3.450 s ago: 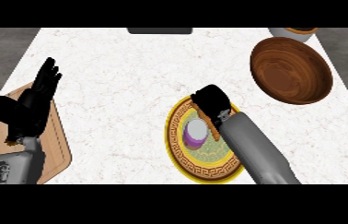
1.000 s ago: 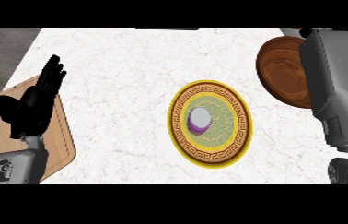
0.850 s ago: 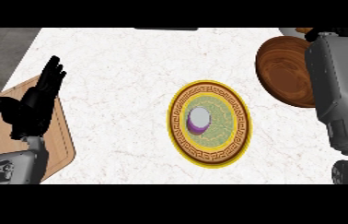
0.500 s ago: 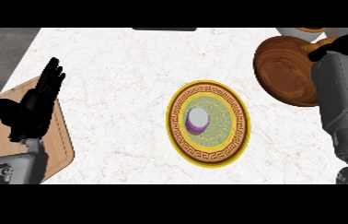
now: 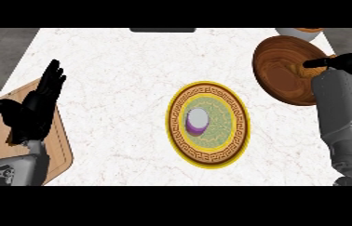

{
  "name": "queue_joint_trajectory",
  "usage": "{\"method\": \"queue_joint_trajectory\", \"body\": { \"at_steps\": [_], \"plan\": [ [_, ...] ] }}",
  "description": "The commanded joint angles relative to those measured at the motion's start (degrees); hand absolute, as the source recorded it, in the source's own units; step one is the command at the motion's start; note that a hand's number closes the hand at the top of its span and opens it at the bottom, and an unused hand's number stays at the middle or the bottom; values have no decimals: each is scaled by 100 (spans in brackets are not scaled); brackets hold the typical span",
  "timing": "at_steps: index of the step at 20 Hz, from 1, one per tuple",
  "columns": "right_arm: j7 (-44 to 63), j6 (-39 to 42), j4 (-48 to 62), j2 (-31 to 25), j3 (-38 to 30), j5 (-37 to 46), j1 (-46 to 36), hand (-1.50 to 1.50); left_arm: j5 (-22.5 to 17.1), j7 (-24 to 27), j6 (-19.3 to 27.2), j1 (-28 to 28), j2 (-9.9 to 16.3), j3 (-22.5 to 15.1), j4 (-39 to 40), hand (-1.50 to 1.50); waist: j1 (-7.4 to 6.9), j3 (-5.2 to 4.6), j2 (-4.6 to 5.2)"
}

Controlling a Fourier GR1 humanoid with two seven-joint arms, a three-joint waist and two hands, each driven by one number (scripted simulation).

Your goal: Pick the croissant from the plate and place it in the bowl

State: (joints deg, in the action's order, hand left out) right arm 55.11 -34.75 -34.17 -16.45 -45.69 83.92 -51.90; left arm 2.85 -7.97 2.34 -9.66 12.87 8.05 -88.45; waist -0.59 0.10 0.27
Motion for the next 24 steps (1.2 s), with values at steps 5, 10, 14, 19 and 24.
{"method": "queue_joint_trajectory", "body": {
  "at_steps": [5, 10, 14, 19, 24],
  "plan": [
    [-875, -2540, -1617, 691, -63, -766, 185, -150, -64, -59, -58, 89, 103, 126, 22, 0, 133, -1, -78],
    [-1452, -2601, -3072, 1310, 95, -1759, 1070, -150, -64, 111, -34, 250, 124, 236, 44, 0, 256, -9, -110],
    [-1115, -2311, -4340, 1626, 848, -2244, 2171, -150, -165, -88, -98, 230, 241, 341, -134, 0, 253, -15, -151],
    [-731, -2391, -5756, 1639, 2184, -2803, 3685, -150, -24, -85, 18, 146, 154, 247, -70, 0, 264, -16, -130],
    [-632, -2716, -7401, 1644, 3407, -3175, 5287, -150, -139, 16, -122, 332, 212, 336, -61, 0, 279, -17, -118]
  ]
}}
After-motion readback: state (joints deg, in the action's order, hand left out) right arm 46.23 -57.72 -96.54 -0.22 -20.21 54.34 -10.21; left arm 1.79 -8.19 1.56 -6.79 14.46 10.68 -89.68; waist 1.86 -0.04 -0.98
